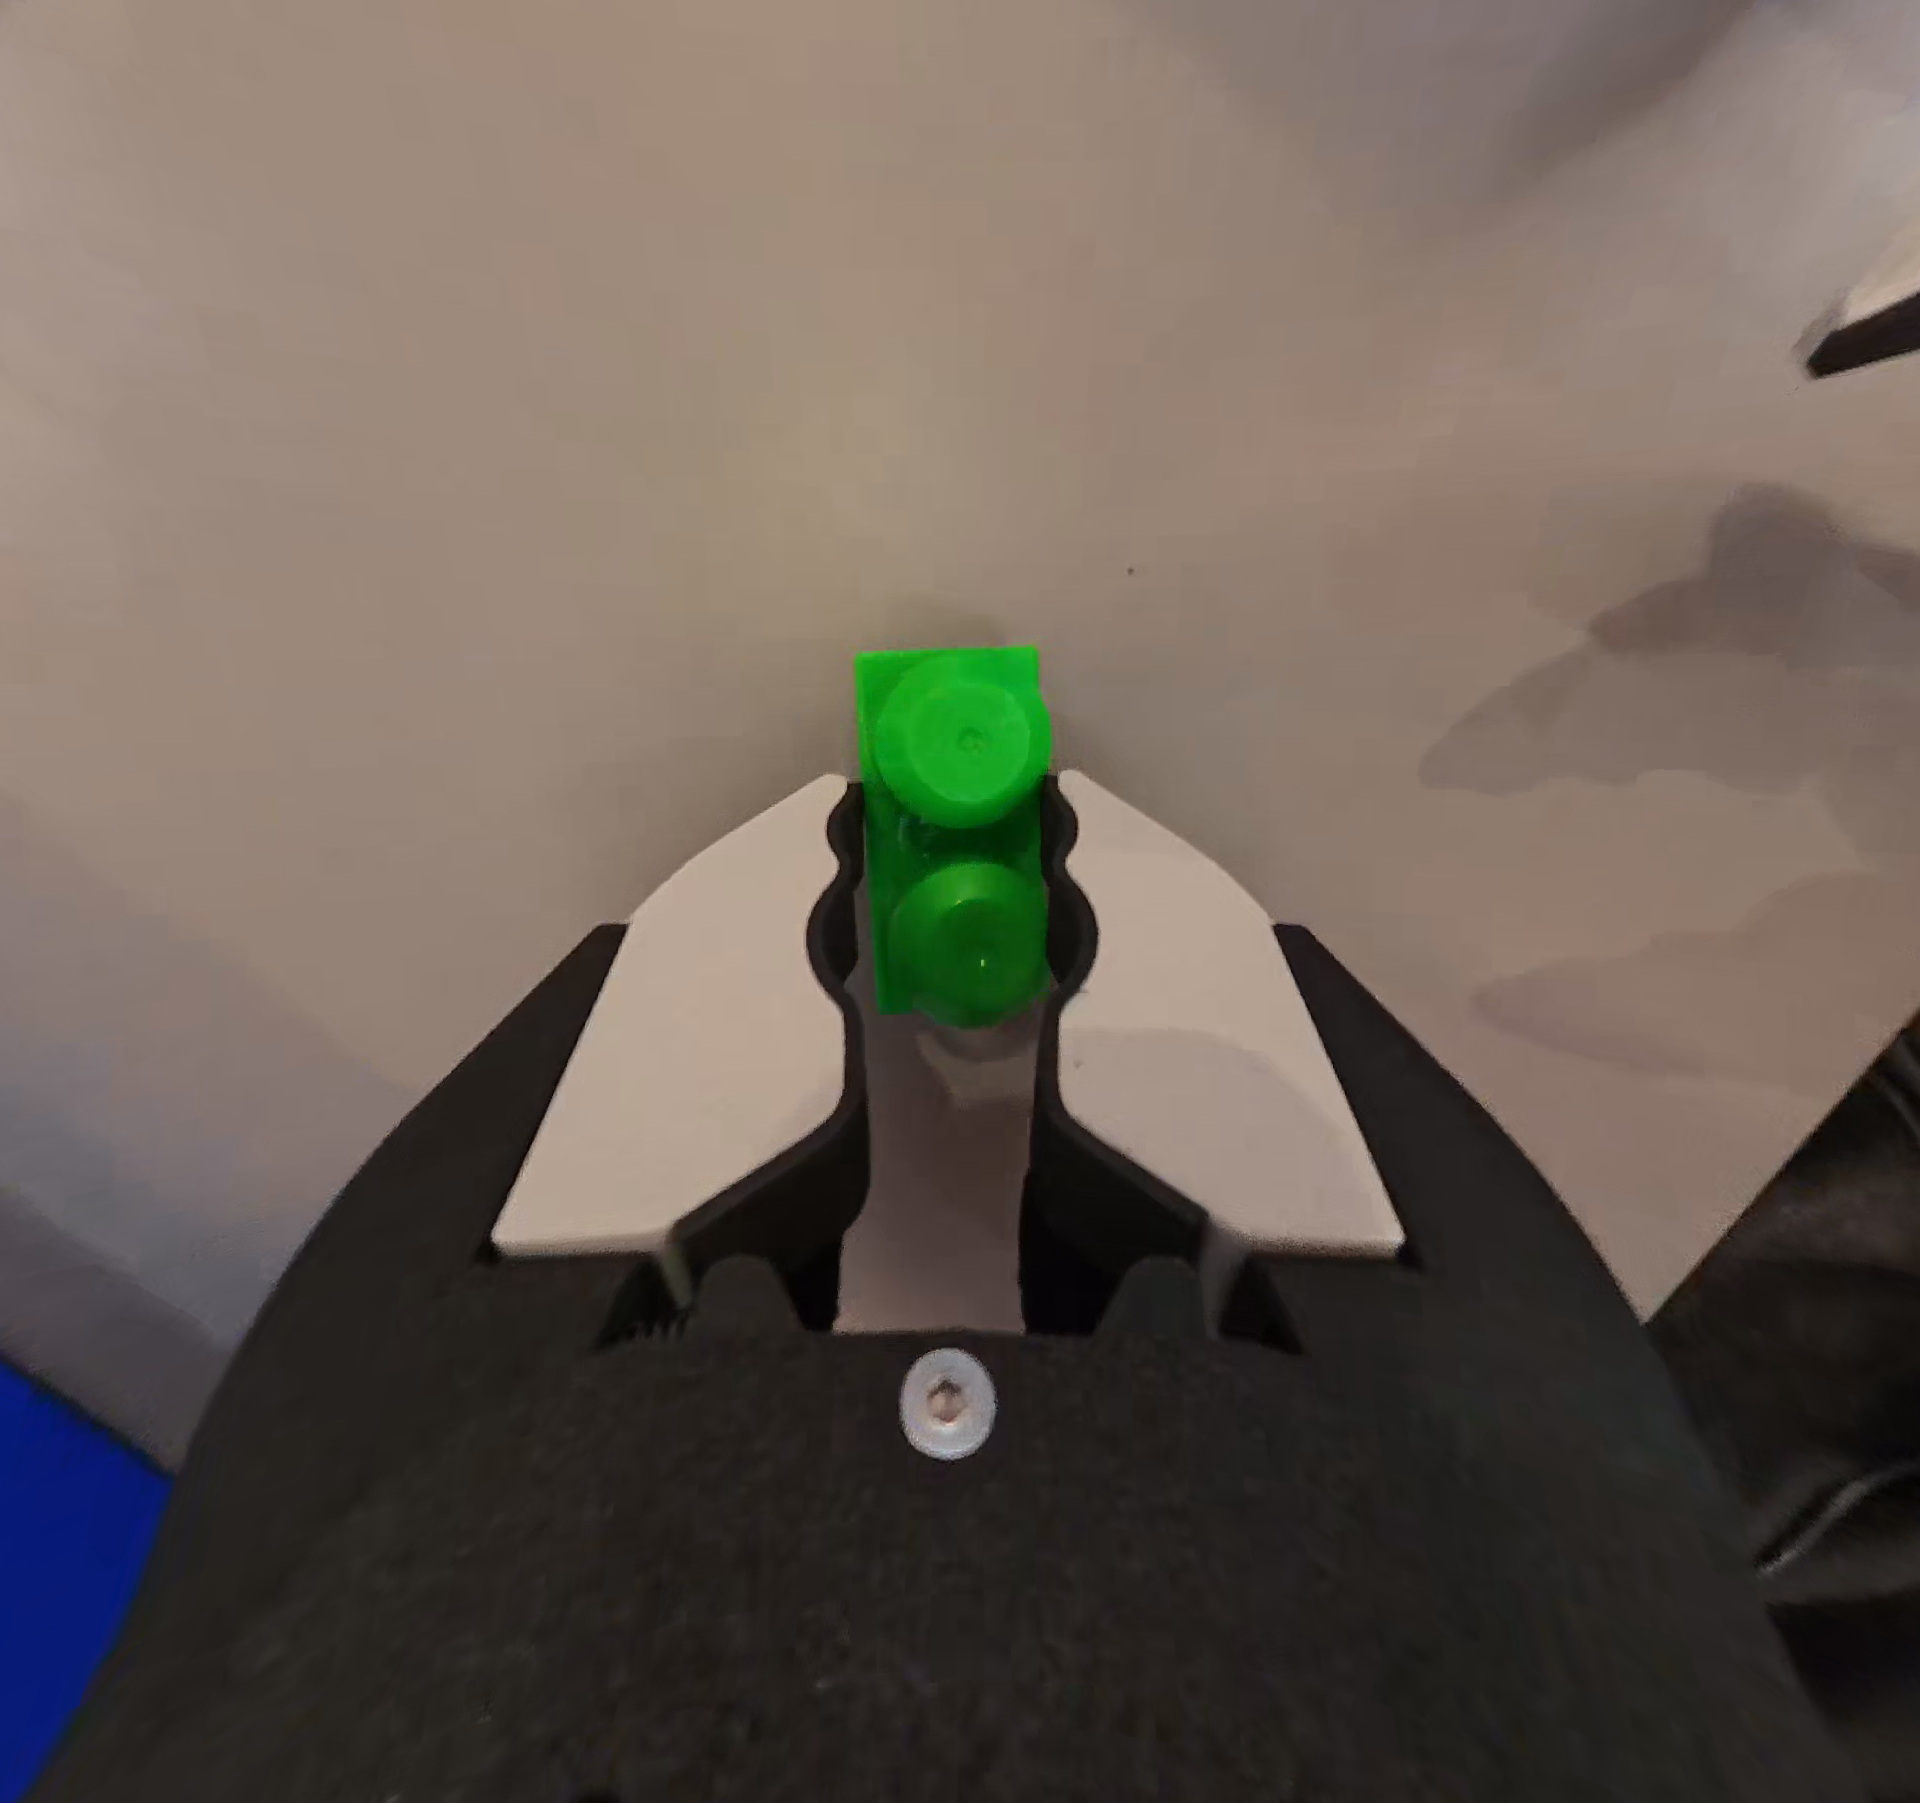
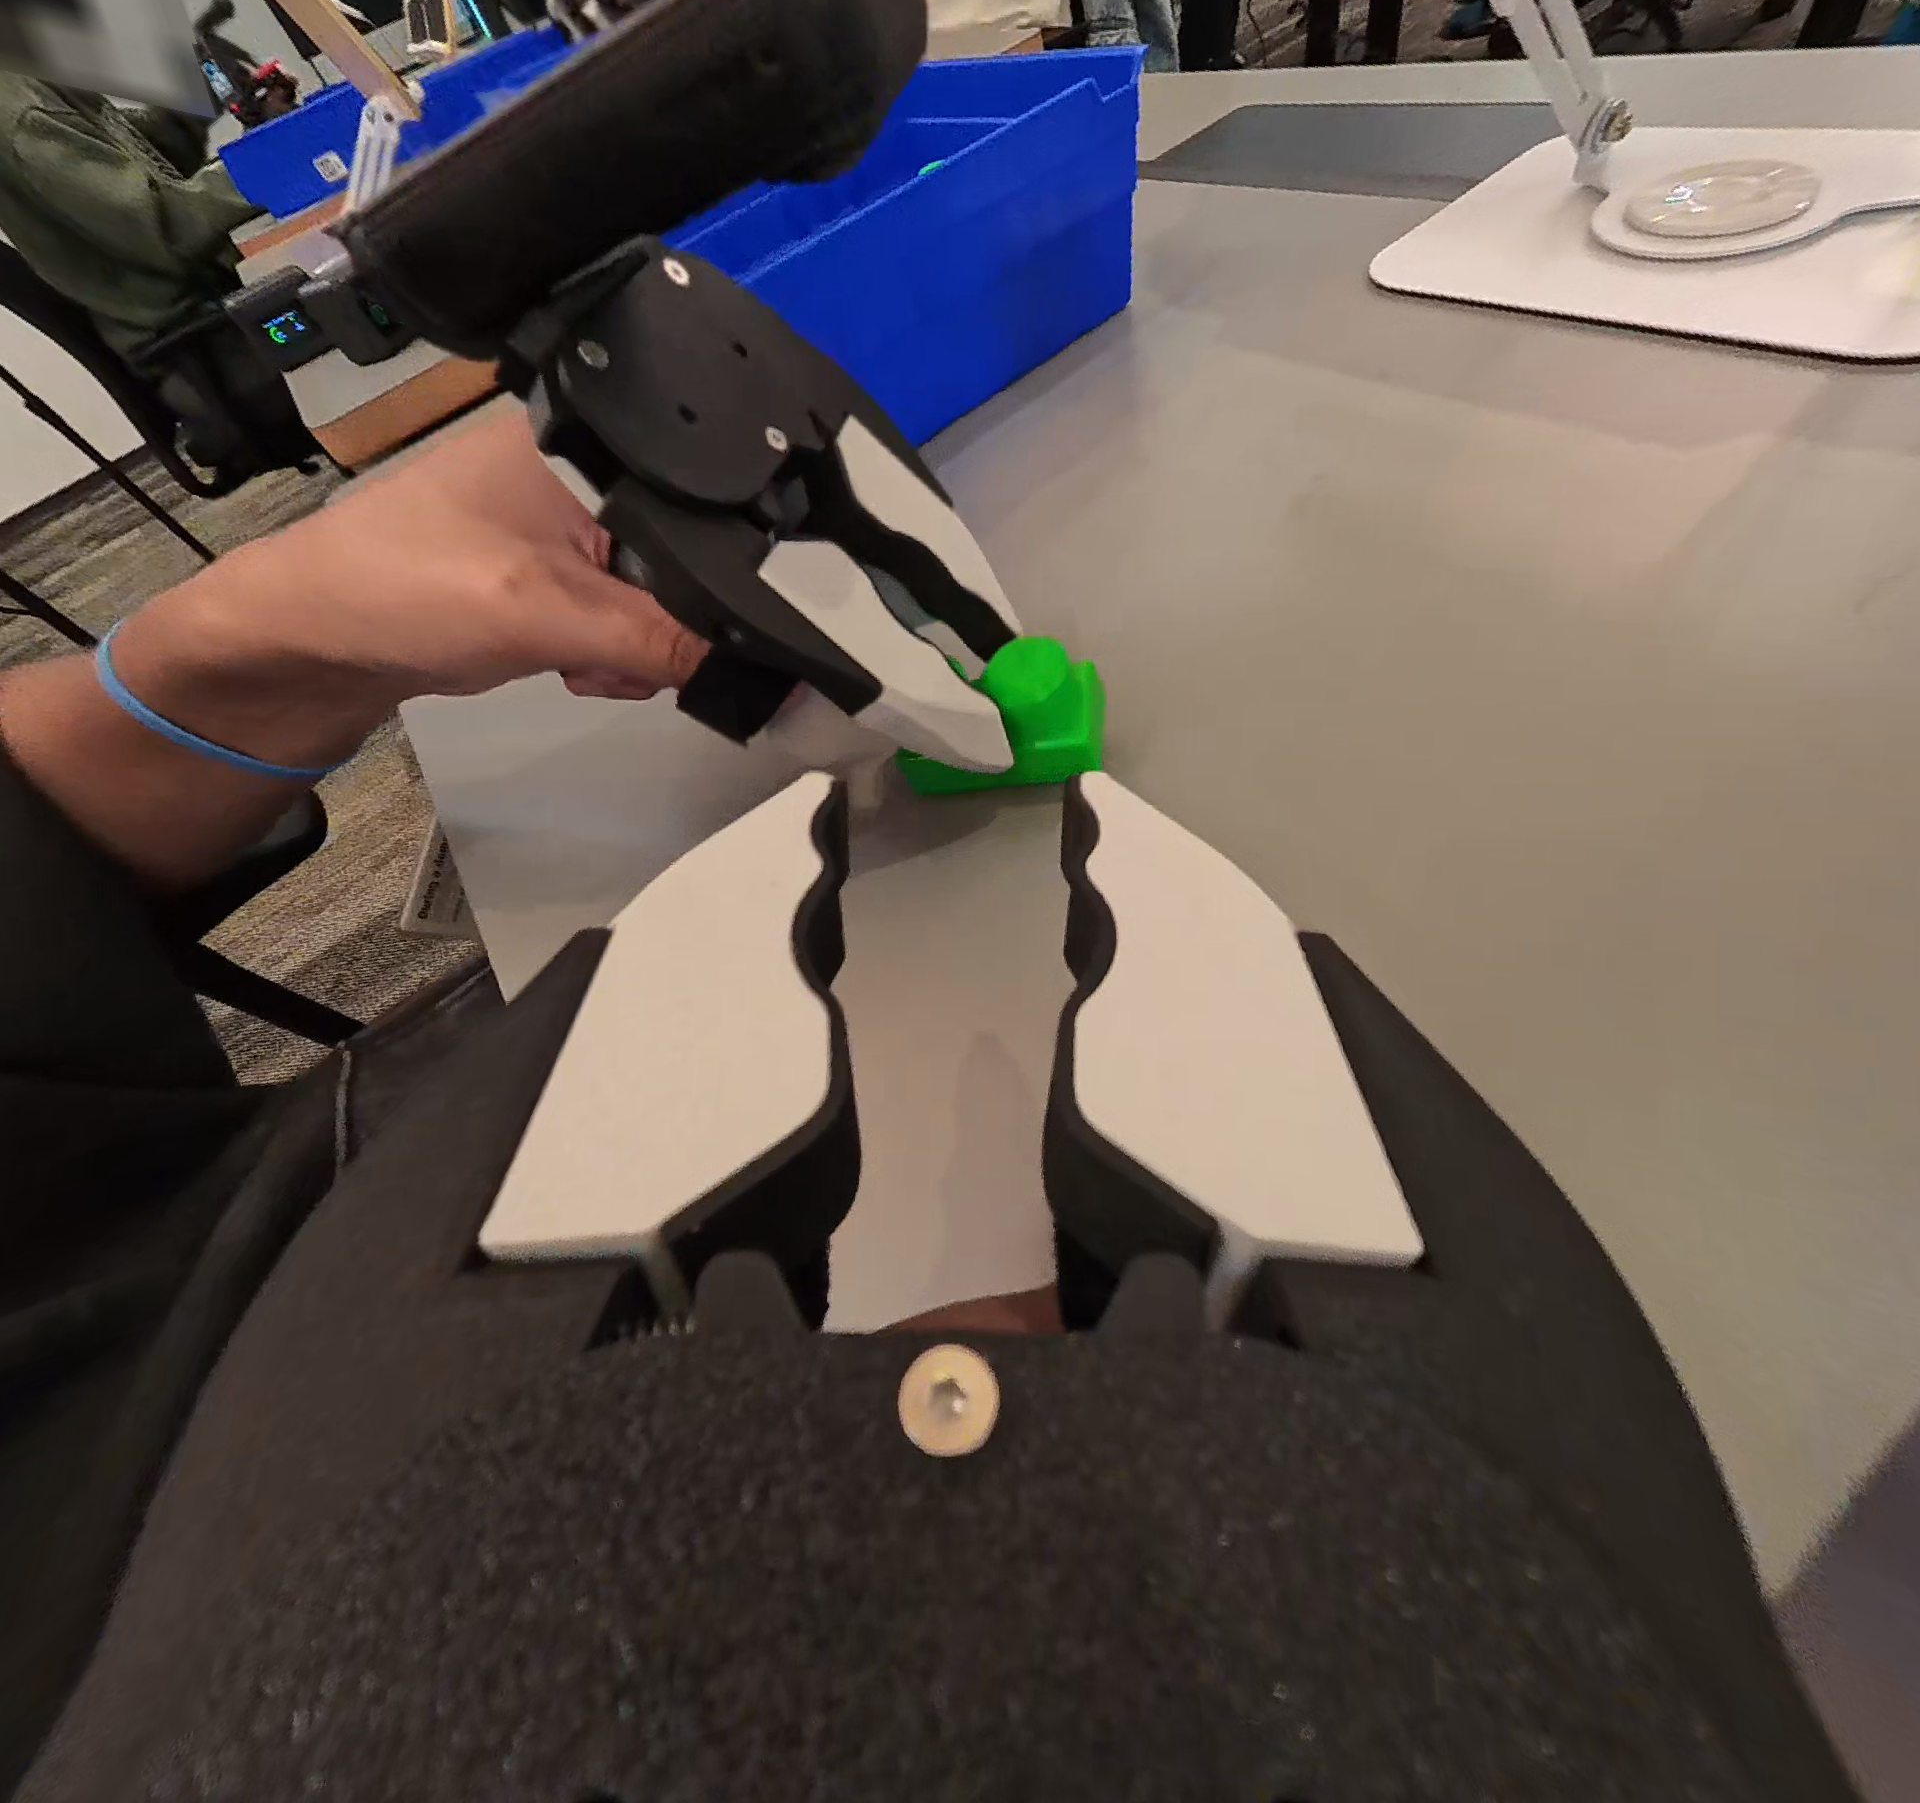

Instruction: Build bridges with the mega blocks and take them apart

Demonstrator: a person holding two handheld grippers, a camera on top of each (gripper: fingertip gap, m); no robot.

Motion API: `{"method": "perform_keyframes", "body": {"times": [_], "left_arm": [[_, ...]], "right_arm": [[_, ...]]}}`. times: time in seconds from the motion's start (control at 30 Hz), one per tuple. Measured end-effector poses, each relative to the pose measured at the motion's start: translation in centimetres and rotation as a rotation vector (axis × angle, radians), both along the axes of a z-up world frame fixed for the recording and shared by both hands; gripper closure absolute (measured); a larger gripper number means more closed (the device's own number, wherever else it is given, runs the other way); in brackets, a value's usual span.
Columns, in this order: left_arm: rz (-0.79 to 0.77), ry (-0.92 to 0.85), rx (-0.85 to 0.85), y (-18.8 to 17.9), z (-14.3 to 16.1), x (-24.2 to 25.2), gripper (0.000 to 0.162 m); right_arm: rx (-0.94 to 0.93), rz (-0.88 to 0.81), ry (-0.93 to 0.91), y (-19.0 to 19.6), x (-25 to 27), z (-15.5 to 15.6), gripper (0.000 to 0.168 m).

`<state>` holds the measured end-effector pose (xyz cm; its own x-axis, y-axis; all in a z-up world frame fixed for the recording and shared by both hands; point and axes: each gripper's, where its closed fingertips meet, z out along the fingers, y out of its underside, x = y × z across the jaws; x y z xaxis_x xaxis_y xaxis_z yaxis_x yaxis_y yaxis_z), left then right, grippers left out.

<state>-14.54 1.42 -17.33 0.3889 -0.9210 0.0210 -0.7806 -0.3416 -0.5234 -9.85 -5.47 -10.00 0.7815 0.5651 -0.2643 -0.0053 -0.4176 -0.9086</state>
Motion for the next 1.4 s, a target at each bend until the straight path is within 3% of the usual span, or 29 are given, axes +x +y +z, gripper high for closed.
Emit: {"method": "perform_keyframes", "body": {"times": [0.27, 0.43, 0.57, 0.67, 0.77, 0.93, 1.1, 1.13, 1.27, 1.4], "left_arm": [[-0.004, 0.002, 0.029, 0.0, -0.4, 0.7, 0.13], [0.003, -0.072, 0.08, -0.6, 1.8, -0.3, 0.113], [0.018, -0.261, 0.166, -2.0, 5.7, -4.5, 0.11], [0.119, -0.503, 0.19, -2.7, 7.7, -8.2, 0.111], [0.162, -0.631, 0.103, -3.5, 7.1, -10.0, 0.11], [0.121, -0.642, -0.019, -4.5, 5.8, -10.0, 0.109], [0.082, -0.591, 0.06, -5.1, 5.6, -10.2, 0.11], [0.074, -0.58, 0.08, -5.2, 5.6, -10.3, 0.11], [0.061, -0.567, 0.115, -5.4, 6.0, -10.3, 0.111], [0.066, -0.574, 0.123, -5.4, 6.4, -10.5, 0.112]], "right_arm": [[-0.043, -0.043, -0.026, 0.4, 1.0, -1.1, 0.129], [-0.062, -0.057, -0.047, 0.7, 1.1, -1.7, 0.129], [-0.063, -0.107, -0.157, 0.9, 1.3, -2.7, 0.123], [-0.092, -0.11, -0.229, 1.9, -0.4, -3.6, 0.101], [-0.14, -0.137, -0.368, 4.3, -2.2, -5.1, 0.08], [-0.216, -0.184, -0.447, 7.0, -3.7, -7.1, 0.078], [-0.286, -0.176, -0.464, 7.6, -3.9, -9.2, 0.084], [-0.286, -0.169, -0.463, 7.7, -4.0, -9.2, 0.095], [-0.212, -0.188, -0.507, 8.3, -3.2, -8.2, 0.095], [-0.097, -0.231, -0.459, 7.9, -1.5, -3.8, 0.095]]}}
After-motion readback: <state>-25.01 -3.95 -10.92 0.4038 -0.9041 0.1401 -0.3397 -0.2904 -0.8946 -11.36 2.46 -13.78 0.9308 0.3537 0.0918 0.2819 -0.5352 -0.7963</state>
